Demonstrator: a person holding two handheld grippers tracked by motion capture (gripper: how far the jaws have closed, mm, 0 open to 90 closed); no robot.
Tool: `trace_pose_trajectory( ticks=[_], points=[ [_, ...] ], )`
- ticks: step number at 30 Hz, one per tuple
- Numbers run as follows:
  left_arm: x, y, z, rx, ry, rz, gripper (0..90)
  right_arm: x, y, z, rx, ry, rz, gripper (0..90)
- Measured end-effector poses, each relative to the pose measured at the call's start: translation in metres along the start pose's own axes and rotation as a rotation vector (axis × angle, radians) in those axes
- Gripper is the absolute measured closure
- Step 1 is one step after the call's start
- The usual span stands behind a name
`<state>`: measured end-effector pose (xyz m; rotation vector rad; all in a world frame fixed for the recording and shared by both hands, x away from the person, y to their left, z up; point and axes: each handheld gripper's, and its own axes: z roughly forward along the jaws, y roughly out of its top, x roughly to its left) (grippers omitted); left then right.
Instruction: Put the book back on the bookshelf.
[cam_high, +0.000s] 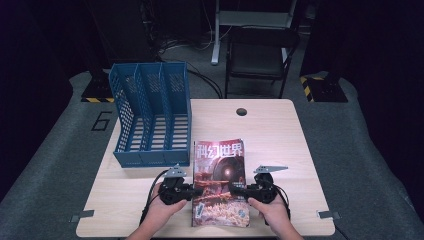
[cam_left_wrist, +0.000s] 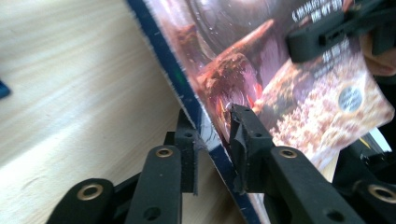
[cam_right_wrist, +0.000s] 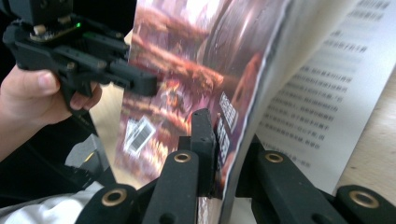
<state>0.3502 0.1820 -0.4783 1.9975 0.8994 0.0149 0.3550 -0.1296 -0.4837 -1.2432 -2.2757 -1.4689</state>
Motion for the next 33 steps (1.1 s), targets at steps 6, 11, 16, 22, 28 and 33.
trace_pose_trajectory(
  ticks=[6, 11, 16, 22, 28, 33],
  points=[
    [-0.002, 0.004, -0.01, -0.016, 0.024, -0.001, 80.2, 0.005, 0.0, 0.004, 0.044, 0.03, -0.002, 82.0],
    [0.0, 0.012, -0.01, -0.019, 0.029, -0.002, 82.6, 0.006, 0.0, 0.004, 0.065, 0.033, 0.009, 80.6],
    [-0.002, 0.021, -0.011, -0.021, 0.05, 0.041, 84.0, 0.002, 0.0, 0.006, 0.087, 0.026, 0.025, 81.4],
    [-0.002, 0.022, -0.013, -0.036, 0.045, 0.058, 84.0, 0.004, 0.002, 0.005, 0.075, 0.014, -0.001, 84.7],
    [-0.002, 0.023, -0.015, -0.047, 0.037, 0.066, 83.9, 0.006, 0.005, 0.004, 0.074, -0.007, -0.033, 85.5],
    [-0.005, 0.028, -0.02, -0.069, 0.035, 0.084, 83.7, 0.012, 0.011, 0.0, 0.056, -0.039, -0.074, 85.8]
  ],
)
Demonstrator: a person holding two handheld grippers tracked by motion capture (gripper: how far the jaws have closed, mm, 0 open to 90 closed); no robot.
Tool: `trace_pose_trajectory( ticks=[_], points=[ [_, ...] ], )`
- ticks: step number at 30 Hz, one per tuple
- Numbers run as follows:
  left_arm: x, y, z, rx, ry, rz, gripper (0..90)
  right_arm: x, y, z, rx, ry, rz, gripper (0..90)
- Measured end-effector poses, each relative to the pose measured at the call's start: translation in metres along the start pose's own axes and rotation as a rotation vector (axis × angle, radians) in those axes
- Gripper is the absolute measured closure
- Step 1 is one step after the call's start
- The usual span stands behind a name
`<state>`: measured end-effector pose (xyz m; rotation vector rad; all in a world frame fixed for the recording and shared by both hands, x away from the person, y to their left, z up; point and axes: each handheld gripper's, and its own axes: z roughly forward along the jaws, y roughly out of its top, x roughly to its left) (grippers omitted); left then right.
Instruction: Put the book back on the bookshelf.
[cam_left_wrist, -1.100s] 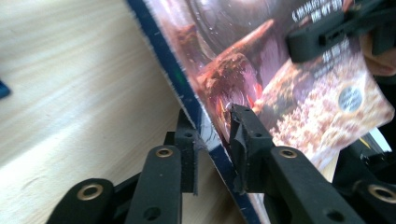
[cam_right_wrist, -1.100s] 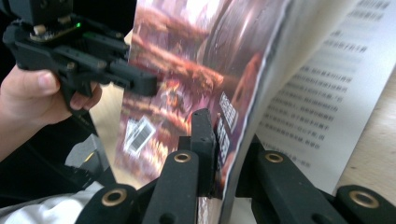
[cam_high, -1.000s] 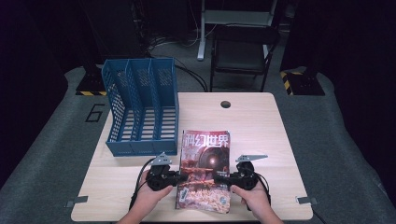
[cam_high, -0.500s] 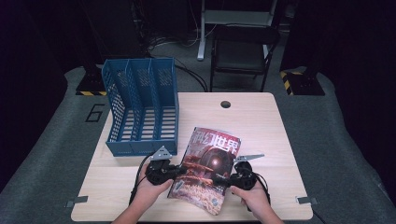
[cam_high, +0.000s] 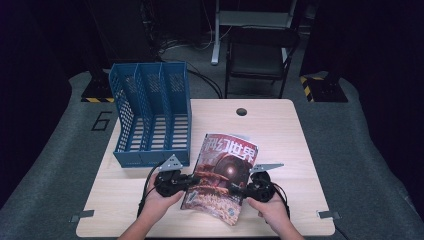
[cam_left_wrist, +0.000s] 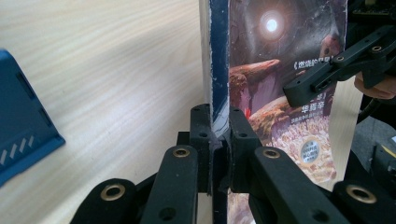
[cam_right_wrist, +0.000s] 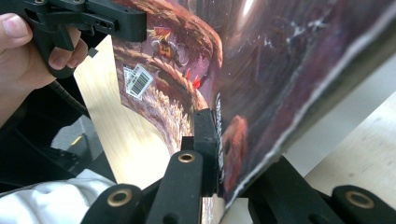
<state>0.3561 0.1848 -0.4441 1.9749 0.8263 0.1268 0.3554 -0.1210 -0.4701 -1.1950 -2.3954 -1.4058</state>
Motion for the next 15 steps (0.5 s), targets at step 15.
trace_pose_trajectory(
  ticks=[15],
  points=[
    [-0.004, 0.003, -0.003, -0.007, 0.023, 0.052, 82.4, 0.017, 0.009, -0.008, -0.061, -0.123, -0.15, 86.0]
  ],
)
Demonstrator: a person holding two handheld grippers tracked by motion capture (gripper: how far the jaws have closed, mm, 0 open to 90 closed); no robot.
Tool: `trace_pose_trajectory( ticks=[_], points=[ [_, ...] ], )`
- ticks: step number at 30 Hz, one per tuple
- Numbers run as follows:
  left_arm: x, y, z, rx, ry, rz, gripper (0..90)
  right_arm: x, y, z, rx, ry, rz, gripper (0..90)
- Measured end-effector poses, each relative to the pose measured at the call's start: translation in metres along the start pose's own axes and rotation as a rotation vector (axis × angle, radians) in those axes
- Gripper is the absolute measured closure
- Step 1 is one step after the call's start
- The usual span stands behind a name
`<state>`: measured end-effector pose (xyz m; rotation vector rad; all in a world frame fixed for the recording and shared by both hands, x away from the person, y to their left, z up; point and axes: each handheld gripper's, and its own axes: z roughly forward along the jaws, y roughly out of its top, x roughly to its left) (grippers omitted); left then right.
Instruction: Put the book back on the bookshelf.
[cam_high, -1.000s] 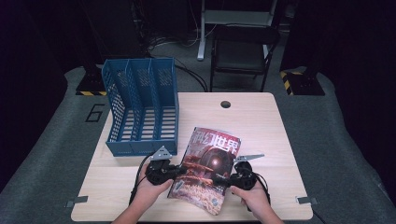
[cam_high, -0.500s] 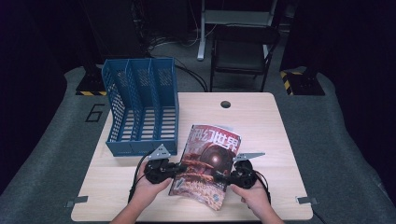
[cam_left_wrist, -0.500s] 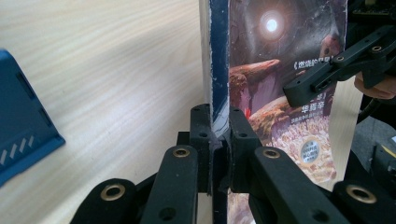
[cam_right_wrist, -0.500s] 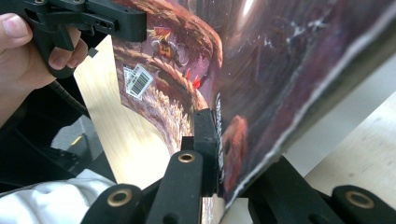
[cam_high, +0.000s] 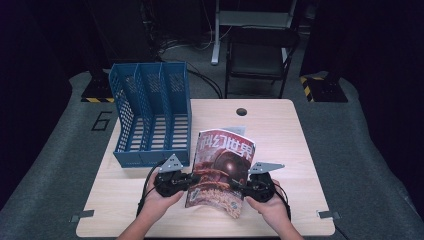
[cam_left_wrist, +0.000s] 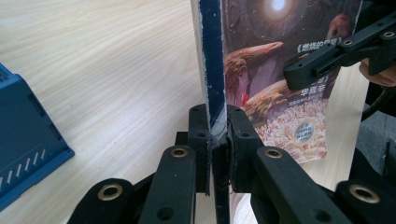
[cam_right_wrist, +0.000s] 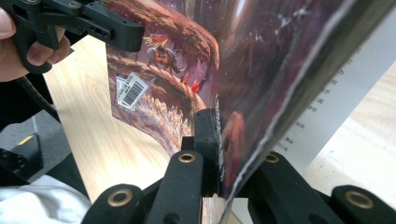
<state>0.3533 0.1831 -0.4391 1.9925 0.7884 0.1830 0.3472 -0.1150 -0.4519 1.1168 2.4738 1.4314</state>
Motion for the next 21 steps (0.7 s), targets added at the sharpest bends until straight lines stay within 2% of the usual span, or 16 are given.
trace_pose_trajectory(
  ticks=[3, 4, 8, 10, 11, 12, 13, 14, 16, 17, 20, 21],
  points=[
    [-0.001, -0.001, 0.0, -0.007, 0.017, 0.01, 82.3, 0.002, 0.002, -0.001, -0.006, -0.018, -0.028, 85.9],
    [0.0, -0.001, 0.0, 0.005, 0.01, 0.017, 82.1, 0.002, 0.003, -0.001, -0.014, -0.02, -0.035, 86.0],
    [-0.001, -0.002, 0.0, 0.01, 0.021, 0.025, 81.6, 0.003, 0.004, -0.001, -0.02, -0.025, -0.045, 86.0],
    [-0.002, -0.003, 0.0, 0.012, 0.042, 0.048, 81.0, 0.004, 0.005, -0.001, -0.022, -0.035, -0.054, 86.0],
    [-0.004, -0.003, 0.0, 0.015, 0.04, 0.039, 80.8, 0.005, 0.006, -0.001, -0.022, -0.043, -0.062, 86.0],
    [-0.004, -0.003, 0.0, 0.011, 0.048, 0.063, 80.6, 0.005, 0.006, -0.001, -0.023, -0.046, -0.077, 86.0],
    [-0.005, -0.004, -0.001, 0.008, 0.049, 0.045, 80.7, 0.006, 0.007, -0.001, -0.029, -0.05, -0.079, 85.9],
    [-0.004, -0.004, -0.001, 0.01, 0.055, 0.067, 80.7, 0.006, 0.007, -0.001, -0.033, -0.055, -0.087, 85.9],
    [-0.003, -0.006, -0.001, 0.011, 0.066, 0.075, 80.6, 0.007, 0.008, 0.001, -0.045, -0.069, -0.099, 85.9],
    [-0.004, -0.007, -0.001, 0.012, 0.064, 0.055, 80.6, 0.008, 0.008, 0.001, -0.043, -0.068, -0.105, 85.9],
    [-0.004, -0.012, -0.001, 0.025, 0.08, 0.084, 80.1, 0.01, 0.009, 0.004, -0.039, -0.081, -0.142, 85.9],
    [-0.004, -0.013, -0.001, 0.022, 0.078, 0.076, 80.1, 0.011, 0.009, 0.005, -0.039, -0.084, -0.151, 85.9]
  ],
)
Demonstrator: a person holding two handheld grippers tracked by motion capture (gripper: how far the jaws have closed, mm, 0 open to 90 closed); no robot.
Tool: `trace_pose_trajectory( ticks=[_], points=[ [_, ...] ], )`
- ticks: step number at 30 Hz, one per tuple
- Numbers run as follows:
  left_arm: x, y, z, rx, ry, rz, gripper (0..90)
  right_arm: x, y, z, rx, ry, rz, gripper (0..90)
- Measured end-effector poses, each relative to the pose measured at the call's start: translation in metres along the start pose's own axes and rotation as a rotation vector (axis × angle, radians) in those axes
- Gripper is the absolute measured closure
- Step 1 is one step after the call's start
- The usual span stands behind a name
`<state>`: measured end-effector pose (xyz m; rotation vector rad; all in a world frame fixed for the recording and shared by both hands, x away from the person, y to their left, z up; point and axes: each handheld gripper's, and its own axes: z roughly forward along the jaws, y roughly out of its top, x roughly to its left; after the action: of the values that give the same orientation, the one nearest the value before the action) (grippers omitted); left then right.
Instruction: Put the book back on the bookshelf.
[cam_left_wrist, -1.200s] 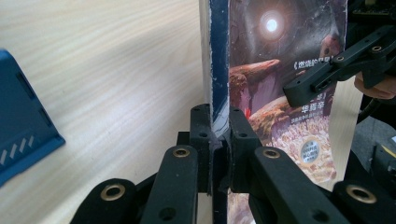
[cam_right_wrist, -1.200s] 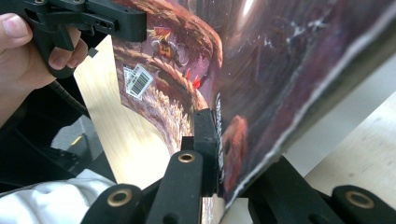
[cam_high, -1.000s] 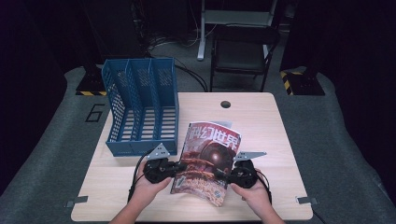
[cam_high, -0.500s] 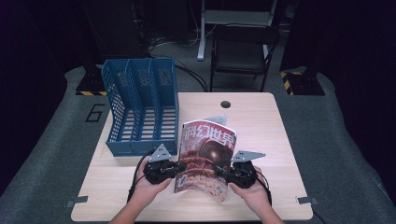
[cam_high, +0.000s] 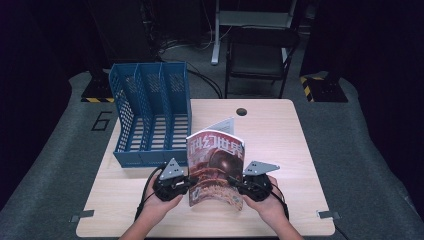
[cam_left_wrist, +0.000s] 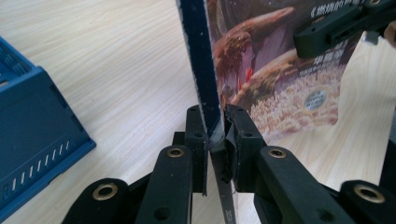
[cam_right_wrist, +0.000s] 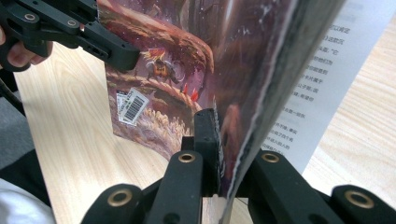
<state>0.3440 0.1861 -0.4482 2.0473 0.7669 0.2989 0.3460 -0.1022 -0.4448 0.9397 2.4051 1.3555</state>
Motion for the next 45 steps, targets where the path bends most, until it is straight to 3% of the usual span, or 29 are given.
trace_pose_trajectory(
  ticks=[6, 13, 14, 15, 16, 23, 27, 30, 35, 37, 45],
  points=[
    [0.0, -0.006, -0.003, -0.01, -0.008, -0.03, 80.2, 0.001, 0.0, 0.001, -0.012, 0.016, 0.003, 85.7],
    [-0.001, -0.011, -0.008, -0.002, -0.016, -0.013, 80.5, 0.001, -0.003, -0.001, -0.025, 0.025, 0.014, 85.5],
    [-0.003, -0.011, -0.008, 0.0, -0.019, -0.008, 80.6, 0.001, -0.004, -0.002, -0.026, 0.033, 0.034, 85.5],
    [-0.005, -0.012, -0.008, -0.004, -0.026, -0.031, 80.8, 0.0, -0.004, -0.002, -0.028, 0.041, 0.028, 85.5],
    [-0.005, -0.011, -0.008, 0.0, -0.03, -0.015, 81.0, 0.0, -0.005, -0.002, -0.026, 0.042, 0.029, 85.5],
    [-0.006, -0.013, -0.011, 0.018, -0.063, -0.01, 82.3, -0.003, -0.01, -0.006, -0.022, 0.083, 0.058, 84.2],
    [-0.01, -0.013, -0.012, 0.029, -0.08, 0.012, 82.9, -0.007, -0.016, -0.007, -0.005, 0.124, 0.087, 77.8],
    [-0.012, -0.013, -0.013, 0.038, -0.075, 0.052, 82.9, -0.011, -0.022, -0.009, 0.009, 0.155, 0.126, 75.1],
    [-0.014, -0.013, -0.014, 0.039, -0.081, 0.057, 82.9, -0.015, -0.026, -0.01, 0.028, 0.16, 0.152, 75.5],
    [-0.014, -0.013, -0.014, 0.039, -0.085, 0.059, 82.8, -0.016, -0.026, -0.01, 0.029, 0.163, 0.134, 76.5],
    [-0.014, -0.013, -0.014, 0.046, -0.088, 0.06, 82.3, -0.015, -0.026, -0.01, 0.022, 0.166, 0.142, 75.8]
  ],
)
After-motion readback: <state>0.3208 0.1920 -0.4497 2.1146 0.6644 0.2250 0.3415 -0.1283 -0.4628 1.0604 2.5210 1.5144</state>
